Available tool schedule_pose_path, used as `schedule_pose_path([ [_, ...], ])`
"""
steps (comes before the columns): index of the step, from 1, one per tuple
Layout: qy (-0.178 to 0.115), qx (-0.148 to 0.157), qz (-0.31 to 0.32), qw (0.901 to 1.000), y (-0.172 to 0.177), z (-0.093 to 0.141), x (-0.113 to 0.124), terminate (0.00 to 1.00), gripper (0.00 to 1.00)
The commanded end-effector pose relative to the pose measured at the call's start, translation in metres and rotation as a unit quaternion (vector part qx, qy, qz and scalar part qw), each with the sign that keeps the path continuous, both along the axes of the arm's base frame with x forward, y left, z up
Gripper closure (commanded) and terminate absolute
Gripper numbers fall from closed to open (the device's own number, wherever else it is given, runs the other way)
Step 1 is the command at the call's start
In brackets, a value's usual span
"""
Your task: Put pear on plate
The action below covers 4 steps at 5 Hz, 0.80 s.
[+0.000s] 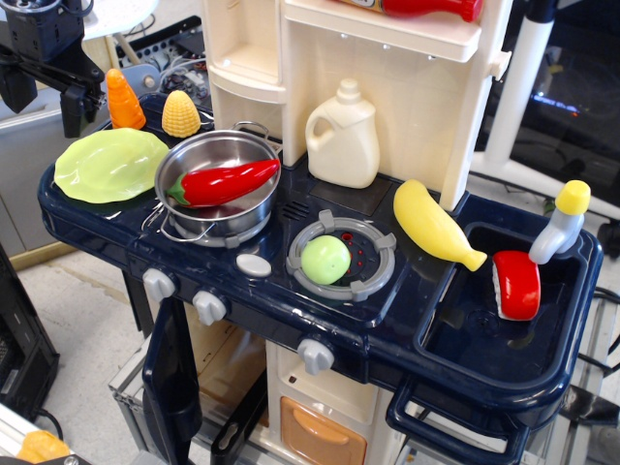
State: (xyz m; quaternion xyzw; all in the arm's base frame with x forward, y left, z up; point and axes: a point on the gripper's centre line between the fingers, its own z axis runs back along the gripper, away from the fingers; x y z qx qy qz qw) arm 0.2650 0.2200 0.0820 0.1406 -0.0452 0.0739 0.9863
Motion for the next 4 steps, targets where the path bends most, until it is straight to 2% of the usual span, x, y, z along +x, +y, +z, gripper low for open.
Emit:
schedule_pose_path([
  [1,0.0,0.0,0.0,1.0,0.0,0.0,0.0,0.0,0.0],
  [2,0.004,0.024,-0.025,0.9994,-0.05,0.043,0.007,0.0,0.0],
  [3,-0.006,0.048,0.005,0.9988,-0.096,0.076,0.006,0.0,0.0],
  [4,-0.003,0.031,0.024,0.9992,-0.137,0.084,0.006,0.0,0.0],
])
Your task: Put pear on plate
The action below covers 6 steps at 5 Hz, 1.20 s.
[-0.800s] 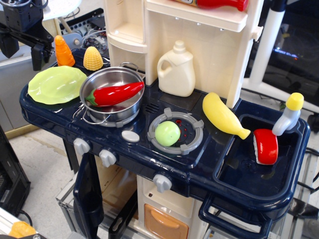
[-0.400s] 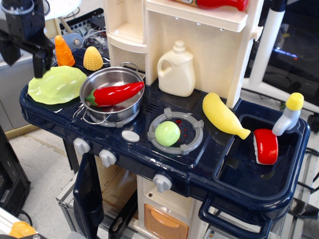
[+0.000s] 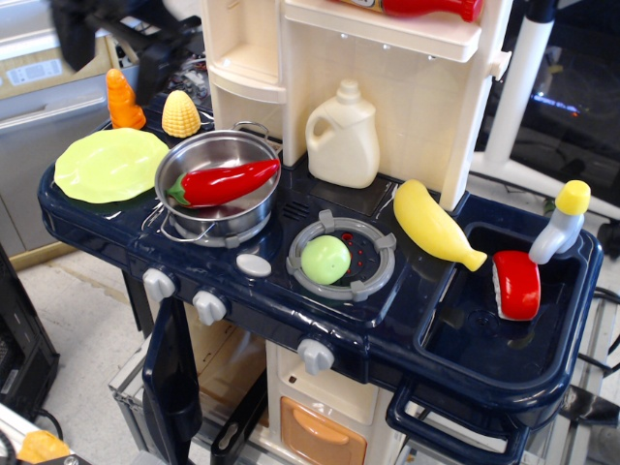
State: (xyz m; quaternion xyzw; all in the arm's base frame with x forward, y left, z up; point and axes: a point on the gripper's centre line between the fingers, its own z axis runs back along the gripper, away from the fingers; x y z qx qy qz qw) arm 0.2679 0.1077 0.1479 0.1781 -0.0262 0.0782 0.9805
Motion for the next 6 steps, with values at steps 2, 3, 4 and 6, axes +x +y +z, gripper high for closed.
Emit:
schedule_pose_path([
  [2,-0.029,-0.021,0.075,0.9965,-0.103,0.006,0.0,0.0,0.0],
  [3,-0.044,-0.03,0.1,0.9936,-0.121,-0.006,0.005,0.0,0.0],
  [4,-0.055,-0.039,0.168,0.9835,-0.133,-0.024,0.008,0.0,0.0],
  [6,-0.046,-0.068,0.211,0.974,-0.154,-0.061,0.008,0.0,0.0],
])
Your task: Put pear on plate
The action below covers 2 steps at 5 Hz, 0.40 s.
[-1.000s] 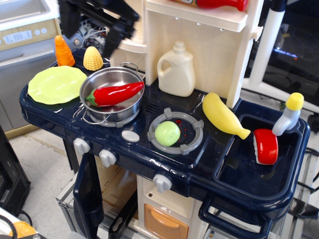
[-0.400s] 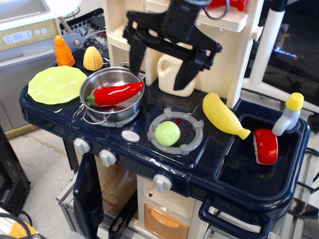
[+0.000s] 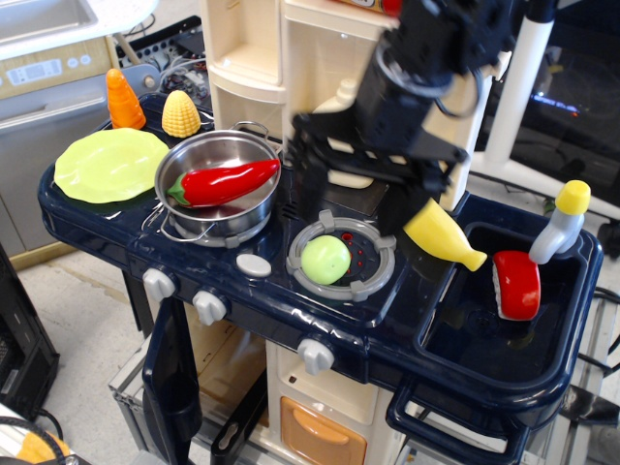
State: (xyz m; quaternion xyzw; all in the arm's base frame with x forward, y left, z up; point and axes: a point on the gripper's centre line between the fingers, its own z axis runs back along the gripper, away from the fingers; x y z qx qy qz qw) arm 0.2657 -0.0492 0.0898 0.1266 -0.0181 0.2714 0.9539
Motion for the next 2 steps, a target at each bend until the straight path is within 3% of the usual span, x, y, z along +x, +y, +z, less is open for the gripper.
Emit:
schedule_pose_path([
  [1,-0.021,-0.036,0.018,0.999,0.005,-0.018,0.016,0.0,0.0],
  [2,-0.031,-0.034,0.014,0.9988,0.01,-0.034,0.018,0.0,0.0],
])
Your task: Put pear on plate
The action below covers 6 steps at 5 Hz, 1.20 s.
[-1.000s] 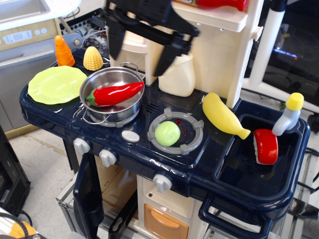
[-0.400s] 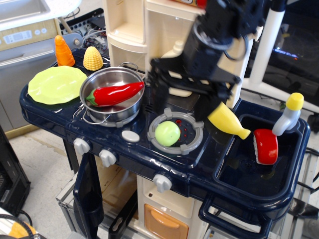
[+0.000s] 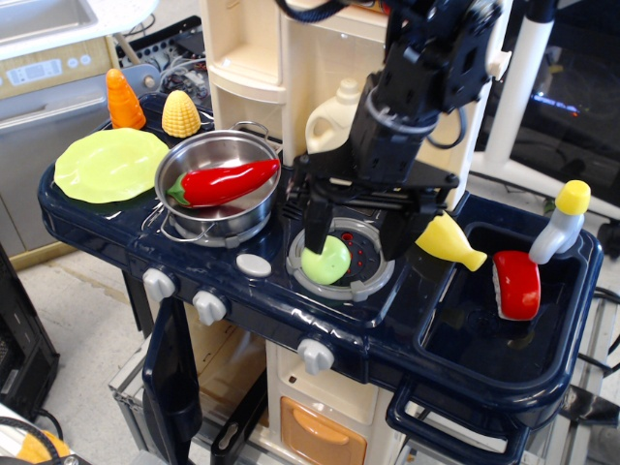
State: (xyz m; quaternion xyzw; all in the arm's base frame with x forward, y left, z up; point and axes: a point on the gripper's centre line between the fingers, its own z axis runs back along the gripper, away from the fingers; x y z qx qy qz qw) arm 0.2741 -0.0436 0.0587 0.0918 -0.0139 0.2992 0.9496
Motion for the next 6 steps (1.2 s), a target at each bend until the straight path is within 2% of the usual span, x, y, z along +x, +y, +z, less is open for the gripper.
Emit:
schedule_pose_path([
  [1,-0.024,-0.003,-0.016,0.9996,0.012,-0.013,0.01,0.0,0.0],
  [2,-0.035,-0.007,-0.017,0.9992,0.016,-0.025,0.009,0.0,0.0],
  [3,-0.031,-0.03,0.002,0.999,0.017,-0.032,0.009,0.0,1.0],
  [4,-0.041,-0.007,0.02,0.9989,0.015,-0.026,0.007,0.0,1.0],
  [5,-0.008,0.047,0.048,0.9977,0.014,0.023,-0.002,0.0,1.0],
  [6,0.021,0.091,0.044,0.9946,0.039,0.066,-0.002,0.0,1.0],
])
